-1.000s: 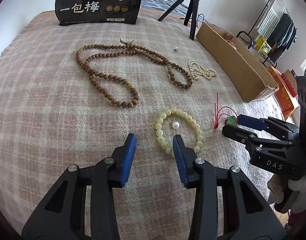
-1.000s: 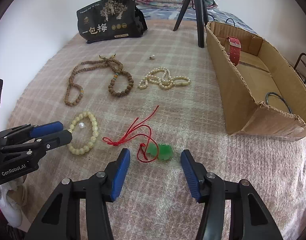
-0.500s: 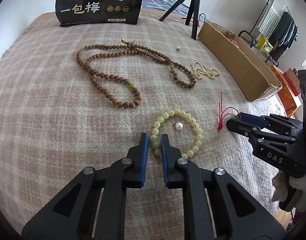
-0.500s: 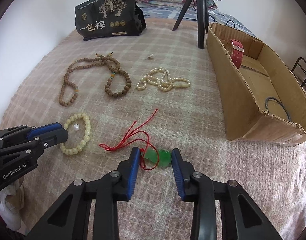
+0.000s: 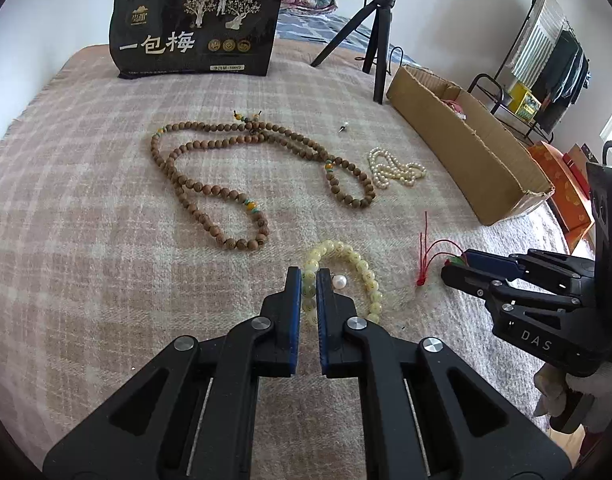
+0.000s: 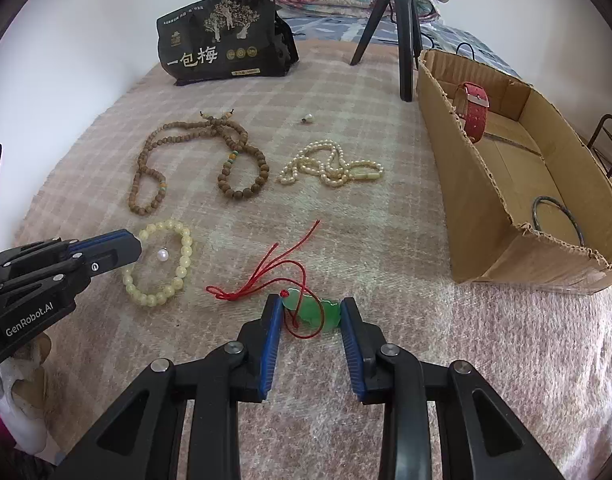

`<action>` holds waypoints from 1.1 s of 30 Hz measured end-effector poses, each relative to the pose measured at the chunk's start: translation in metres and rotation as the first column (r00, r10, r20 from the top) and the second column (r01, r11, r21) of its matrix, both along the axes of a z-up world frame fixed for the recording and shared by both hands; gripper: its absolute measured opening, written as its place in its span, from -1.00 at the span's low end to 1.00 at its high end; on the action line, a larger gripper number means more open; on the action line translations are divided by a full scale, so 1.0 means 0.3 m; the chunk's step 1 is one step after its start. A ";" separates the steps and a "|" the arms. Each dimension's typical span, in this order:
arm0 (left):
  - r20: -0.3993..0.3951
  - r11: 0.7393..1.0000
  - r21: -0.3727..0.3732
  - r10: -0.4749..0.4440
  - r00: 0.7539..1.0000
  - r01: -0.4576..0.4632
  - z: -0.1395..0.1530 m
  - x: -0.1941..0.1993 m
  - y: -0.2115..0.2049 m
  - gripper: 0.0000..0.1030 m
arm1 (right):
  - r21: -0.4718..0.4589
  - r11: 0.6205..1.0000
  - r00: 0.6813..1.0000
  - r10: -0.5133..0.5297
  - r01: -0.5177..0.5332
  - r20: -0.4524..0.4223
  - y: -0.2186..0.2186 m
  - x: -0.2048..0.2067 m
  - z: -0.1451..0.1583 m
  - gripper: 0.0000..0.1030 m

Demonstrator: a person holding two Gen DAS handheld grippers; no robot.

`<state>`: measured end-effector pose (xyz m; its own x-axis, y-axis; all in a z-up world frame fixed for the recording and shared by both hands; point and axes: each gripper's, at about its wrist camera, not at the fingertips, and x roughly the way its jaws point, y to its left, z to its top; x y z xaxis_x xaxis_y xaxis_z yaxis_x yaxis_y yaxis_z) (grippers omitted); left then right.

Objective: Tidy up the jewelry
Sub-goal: 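Grasp the cream bead bracelet with the left tool while the right tool grasps the green jade pendant, then carry the bracelet in the left tool while the right tool carries the jade pendant over the box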

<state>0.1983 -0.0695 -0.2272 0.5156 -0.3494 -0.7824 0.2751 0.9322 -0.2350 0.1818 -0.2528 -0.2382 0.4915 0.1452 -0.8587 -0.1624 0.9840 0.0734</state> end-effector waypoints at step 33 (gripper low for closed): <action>0.139 0.996 0.029 -0.084 0.987 0.081 0.220 -0.072 -0.098 -0.90 | 0.044 0.999 0.990 -0.036 0.030 0.137 -0.170 -0.149 0.278 -0.43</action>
<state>0.1768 -0.0989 -0.1611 0.5907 -0.3778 -0.7130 0.3799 0.9098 -0.1673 0.1371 -0.3038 -0.1546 0.6097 0.1616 -0.7760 -0.1414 0.9855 0.0940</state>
